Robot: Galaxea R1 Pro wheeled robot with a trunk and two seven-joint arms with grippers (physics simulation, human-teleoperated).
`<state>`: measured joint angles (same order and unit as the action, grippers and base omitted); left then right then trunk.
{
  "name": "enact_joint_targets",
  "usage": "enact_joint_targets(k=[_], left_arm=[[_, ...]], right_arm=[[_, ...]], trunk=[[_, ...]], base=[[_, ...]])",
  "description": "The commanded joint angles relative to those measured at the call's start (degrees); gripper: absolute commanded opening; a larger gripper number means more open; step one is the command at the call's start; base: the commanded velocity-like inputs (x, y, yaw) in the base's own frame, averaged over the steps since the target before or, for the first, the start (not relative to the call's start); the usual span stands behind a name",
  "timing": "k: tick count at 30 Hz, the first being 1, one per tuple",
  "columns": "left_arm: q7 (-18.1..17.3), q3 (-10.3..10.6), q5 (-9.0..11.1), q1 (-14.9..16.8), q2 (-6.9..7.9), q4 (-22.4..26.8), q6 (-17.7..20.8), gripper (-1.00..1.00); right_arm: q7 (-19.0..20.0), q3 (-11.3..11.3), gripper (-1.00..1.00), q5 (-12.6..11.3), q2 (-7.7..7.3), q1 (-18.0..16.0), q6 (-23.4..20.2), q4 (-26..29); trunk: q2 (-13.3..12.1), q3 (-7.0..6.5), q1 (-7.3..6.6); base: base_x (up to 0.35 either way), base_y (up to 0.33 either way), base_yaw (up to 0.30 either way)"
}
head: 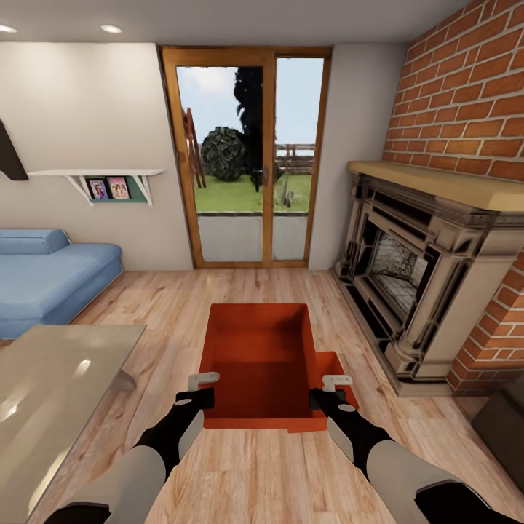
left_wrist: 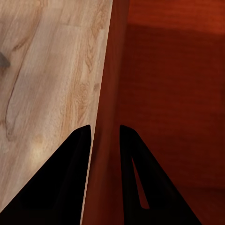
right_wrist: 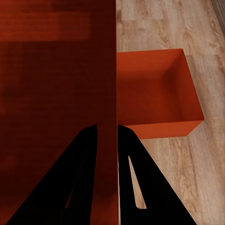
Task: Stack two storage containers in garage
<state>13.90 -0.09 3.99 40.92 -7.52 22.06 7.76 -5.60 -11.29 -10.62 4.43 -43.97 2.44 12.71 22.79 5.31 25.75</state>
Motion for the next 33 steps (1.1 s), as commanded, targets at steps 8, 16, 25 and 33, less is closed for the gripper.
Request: enact_joint_targets(k=[8,16,25,33], left_arm=[[0.51,-0.70,-0.74,0.04,1.98,0.26,0.41,-1.00],[0.56,-0.73,-0.74,0.04,1.92,0.26,0.41,-1.00],[2.34,-0.73,-0.74,0.04,1.90,0.26,0.41,-1.00],[2.44,-0.70,-0.65,0.04,1.89,0.25,0.33,-1.00]], right_arm=[[-0.46,0.75,-1.00,-0.45,-0.22,-0.07,0.19,-0.08],[-0.46,0.75,-1.00,-0.45,-0.22,-0.07,0.19,-0.07],[-0.42,0.75,-1.00,-0.45,-0.22,-0.07,0.15,-0.06],[-0.42,0.75,-1.00,-0.45,-0.21,-0.07,0.15,-0.07]], trunk=[[0.13,0.12,0.03],[0.13,0.12,0.03],[0.13,0.12,0.03],[0.13,0.12,0.03]], base=[[0.000,0.000,0.000],[-0.024,0.000,0.000],[-0.257,0.000,0.000],[-0.125,0.000,0.000]])
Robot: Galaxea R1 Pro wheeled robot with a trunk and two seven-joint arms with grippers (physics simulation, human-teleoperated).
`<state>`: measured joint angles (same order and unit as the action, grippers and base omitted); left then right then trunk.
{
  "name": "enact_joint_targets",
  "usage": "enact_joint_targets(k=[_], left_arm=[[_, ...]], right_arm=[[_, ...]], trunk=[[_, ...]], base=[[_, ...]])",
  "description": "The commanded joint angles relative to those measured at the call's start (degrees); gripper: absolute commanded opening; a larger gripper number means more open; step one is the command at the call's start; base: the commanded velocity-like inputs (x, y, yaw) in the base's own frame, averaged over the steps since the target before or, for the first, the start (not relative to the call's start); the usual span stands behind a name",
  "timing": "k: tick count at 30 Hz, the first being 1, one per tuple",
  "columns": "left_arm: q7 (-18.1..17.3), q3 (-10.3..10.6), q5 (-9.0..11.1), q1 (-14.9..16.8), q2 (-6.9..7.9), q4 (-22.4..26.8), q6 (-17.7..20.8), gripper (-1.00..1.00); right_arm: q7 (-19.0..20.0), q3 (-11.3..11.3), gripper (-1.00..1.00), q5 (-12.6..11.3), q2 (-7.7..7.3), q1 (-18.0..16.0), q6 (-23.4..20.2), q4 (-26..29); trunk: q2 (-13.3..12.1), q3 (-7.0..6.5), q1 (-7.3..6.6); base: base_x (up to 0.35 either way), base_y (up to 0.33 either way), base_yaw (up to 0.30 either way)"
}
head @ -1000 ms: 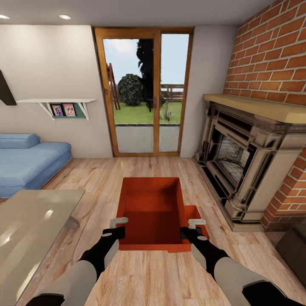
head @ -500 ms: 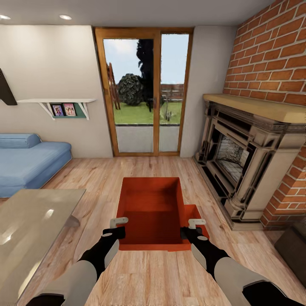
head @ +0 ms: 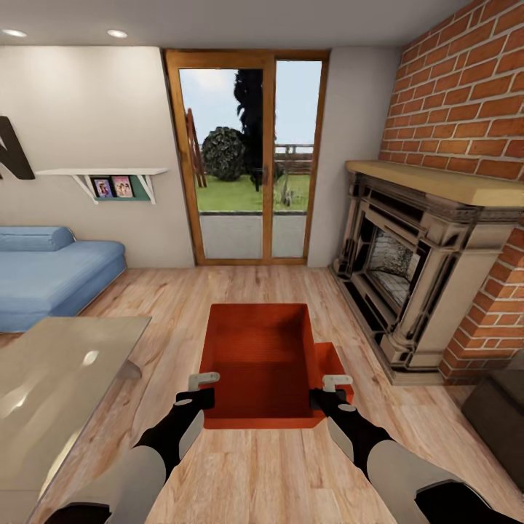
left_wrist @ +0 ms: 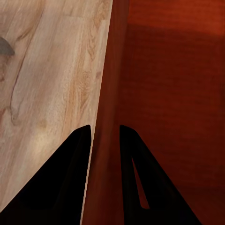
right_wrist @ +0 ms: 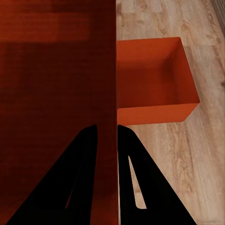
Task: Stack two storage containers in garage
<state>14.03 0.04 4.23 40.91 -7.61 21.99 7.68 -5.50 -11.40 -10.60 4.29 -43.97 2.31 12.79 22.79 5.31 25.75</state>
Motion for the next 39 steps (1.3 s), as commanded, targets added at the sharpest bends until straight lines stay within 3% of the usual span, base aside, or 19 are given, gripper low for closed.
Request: enact_joint_targets(k=[1,7,39], left_arm=[[2.32,-0.83,-0.89,0.05,1.98,0.31,0.41,-1.00],[2.32,-0.81,-0.89,0.05,2.07,0.25,0.40,-1.00],[2.32,-0.78,-0.89,0.05,2.07,0.25,0.40,-1.00]], right_arm=[[-0.52,0.85,-1.00,-0.47,-0.07,-0.06,0.29,-0.14],[-0.56,0.85,-1.00,-0.47,0.07,-0.06,-0.08,-0.14],[-0.50,0.85,-1.00,-0.47,0.01,-0.06,0.24,-0.14]], trunk=[[0.13,0.12,0.03],[0.13,0.12,0.03],[0.13,0.12,0.03]], base=[[-0.019,0.000,0.000],[-0.001,0.000,0.108],[0.000,0.000,0.267]])
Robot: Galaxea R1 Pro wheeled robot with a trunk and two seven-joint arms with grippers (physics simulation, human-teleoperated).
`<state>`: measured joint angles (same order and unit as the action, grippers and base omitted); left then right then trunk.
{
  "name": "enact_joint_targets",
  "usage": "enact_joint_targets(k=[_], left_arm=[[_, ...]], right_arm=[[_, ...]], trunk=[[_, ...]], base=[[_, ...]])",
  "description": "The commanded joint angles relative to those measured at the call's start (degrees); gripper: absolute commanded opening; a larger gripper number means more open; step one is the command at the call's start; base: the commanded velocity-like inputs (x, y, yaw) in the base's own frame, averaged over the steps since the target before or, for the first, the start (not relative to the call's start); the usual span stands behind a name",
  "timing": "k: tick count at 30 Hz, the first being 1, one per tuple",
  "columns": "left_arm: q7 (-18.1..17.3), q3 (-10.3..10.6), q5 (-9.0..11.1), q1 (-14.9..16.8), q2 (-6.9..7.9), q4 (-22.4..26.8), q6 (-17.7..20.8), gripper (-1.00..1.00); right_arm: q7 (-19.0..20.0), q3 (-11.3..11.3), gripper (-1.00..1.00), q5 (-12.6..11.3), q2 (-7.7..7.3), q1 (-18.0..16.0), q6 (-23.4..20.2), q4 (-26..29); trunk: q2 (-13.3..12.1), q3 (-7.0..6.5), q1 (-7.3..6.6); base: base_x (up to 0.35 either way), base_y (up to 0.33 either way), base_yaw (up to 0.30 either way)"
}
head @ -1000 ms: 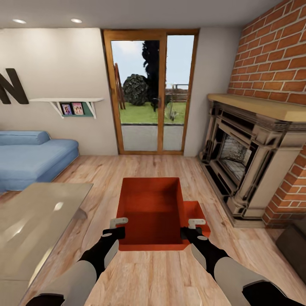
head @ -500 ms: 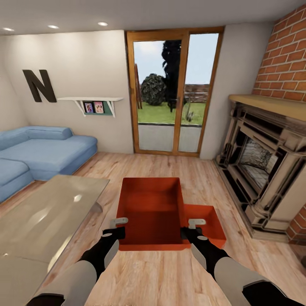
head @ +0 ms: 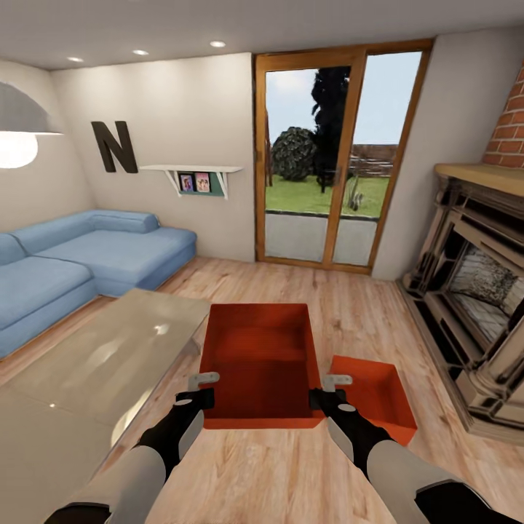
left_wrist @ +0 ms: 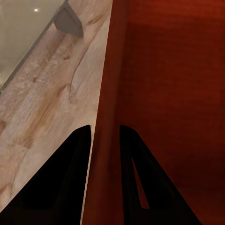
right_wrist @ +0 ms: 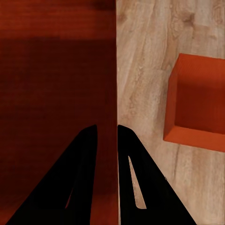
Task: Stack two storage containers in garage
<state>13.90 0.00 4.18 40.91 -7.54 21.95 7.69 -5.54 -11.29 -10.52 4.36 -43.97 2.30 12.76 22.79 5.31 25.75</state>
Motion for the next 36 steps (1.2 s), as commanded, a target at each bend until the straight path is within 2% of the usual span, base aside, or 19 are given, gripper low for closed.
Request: enact_joint_targets(k=[1,10,27,36], left_arm=[[2.44,-0.74,-0.84,0.05,2.00,0.29,0.40,-1.00],[2.44,-0.78,-0.84,0.05,1.99,0.29,0.40,-1.00],[2.44,-0.75,-0.84,0.05,1.91,0.29,0.40,-1.00],[2.44,-0.78,-0.84,0.05,2.00,0.29,0.32,-1.00]], right_arm=[[-0.45,0.75,-1.00,-0.55,-0.06,-0.06,0.25,-0.11],[-0.48,0.75,-1.00,-0.55,-0.06,-0.06,0.21,-0.11],[-0.52,0.75,-1.00,-0.55,-0.07,-0.06,0.24,-0.11],[-0.53,0.75,-1.00,-0.55,-0.12,-0.06,0.24,-0.11]], trunk=[[0.13,0.12,0.03],[0.13,0.12,0.03],[0.13,0.12,0.03],[0.13,0.12,0.03]], base=[[0.000,0.000,0.269],[-0.022,0.000,0.269],[-0.158,0.000,0.269],[-0.017,0.000,0.269]])
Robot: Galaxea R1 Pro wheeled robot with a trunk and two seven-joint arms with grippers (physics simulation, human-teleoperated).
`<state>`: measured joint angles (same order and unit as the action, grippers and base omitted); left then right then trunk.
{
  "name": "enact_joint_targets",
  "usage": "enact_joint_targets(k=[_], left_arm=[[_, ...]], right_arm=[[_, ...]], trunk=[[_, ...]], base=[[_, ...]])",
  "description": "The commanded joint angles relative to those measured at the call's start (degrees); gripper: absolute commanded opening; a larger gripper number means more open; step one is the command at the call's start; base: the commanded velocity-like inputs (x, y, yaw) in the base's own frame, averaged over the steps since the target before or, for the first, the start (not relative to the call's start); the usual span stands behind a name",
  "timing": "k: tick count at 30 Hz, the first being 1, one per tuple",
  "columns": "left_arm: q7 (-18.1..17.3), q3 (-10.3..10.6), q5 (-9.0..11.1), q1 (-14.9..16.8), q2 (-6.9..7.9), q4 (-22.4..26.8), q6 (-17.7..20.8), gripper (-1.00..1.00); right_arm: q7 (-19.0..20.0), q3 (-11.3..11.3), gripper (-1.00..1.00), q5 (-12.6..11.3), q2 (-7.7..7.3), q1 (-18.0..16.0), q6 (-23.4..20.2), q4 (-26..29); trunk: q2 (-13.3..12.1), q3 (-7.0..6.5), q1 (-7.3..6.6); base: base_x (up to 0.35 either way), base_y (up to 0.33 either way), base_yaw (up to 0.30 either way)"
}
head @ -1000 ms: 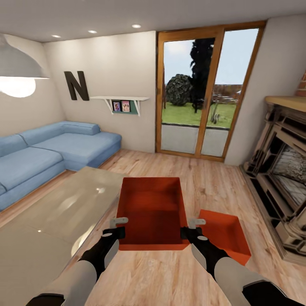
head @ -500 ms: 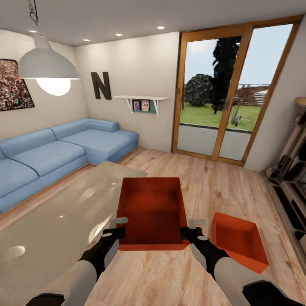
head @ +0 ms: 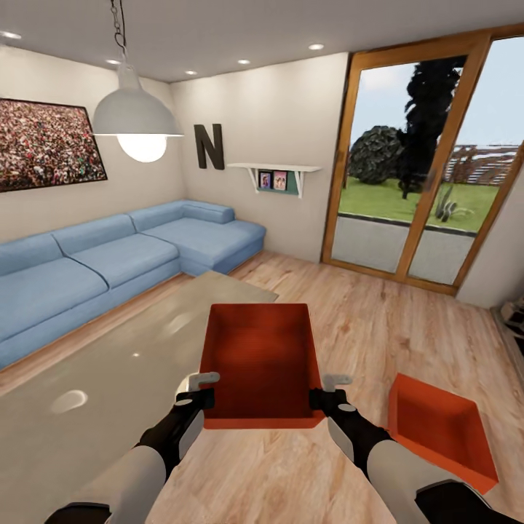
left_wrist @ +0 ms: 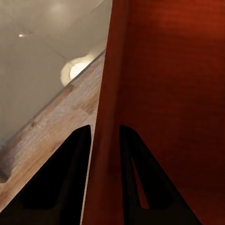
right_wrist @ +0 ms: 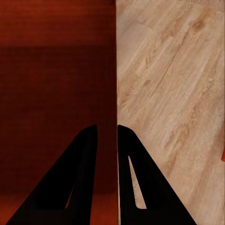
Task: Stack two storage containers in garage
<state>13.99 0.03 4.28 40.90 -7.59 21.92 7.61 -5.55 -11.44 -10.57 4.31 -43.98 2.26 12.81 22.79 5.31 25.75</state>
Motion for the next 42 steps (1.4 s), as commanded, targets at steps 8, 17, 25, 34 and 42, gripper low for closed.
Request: enact_joint_targets(k=[8,17,25,34,42], left_arm=[[2.37,-0.81,-0.94,0.05,1.98,0.41,0.44,-1.00],[2.35,-0.75,-0.94,0.05,1.97,0.41,0.44,-1.00],[2.36,-0.73,-0.94,0.05,1.97,0.41,0.41,-1.00],[2.35,-0.73,-0.94,0.05,1.97,0.41,0.39,-1.00],[2.35,-0.73,-0.97,0.05,1.97,0.41,0.39,-1.00]], right_arm=[[-0.50,0.89,-1.00,-0.50,-0.09,-0.06,0.20,-0.16],[-0.52,0.89,-1.00,-0.50,-0.09,-0.06,0.21,-0.16],[-0.50,0.89,-1.00,-0.50,-0.01,-0.06,0.20,-0.16],[-0.43,0.89,-1.00,-0.50,-0.07,-0.06,0.20,-0.16],[-0.52,0.89,-1.00,-0.50,0.03,-0.06,0.20,0.01]], trunk=[[0.13,0.12,0.03],[0.13,0.12,0.03],[0.13,0.12,0.03],[0.13,0.12,0.03],[0.13,0.12,0.03]], base=[[-0.003,0.000,0.268],[-0.119,0.000,0.267],[-0.124,0.000,0.267],[-0.108,0.000,0.204],[-0.103,0.000,0.032]])
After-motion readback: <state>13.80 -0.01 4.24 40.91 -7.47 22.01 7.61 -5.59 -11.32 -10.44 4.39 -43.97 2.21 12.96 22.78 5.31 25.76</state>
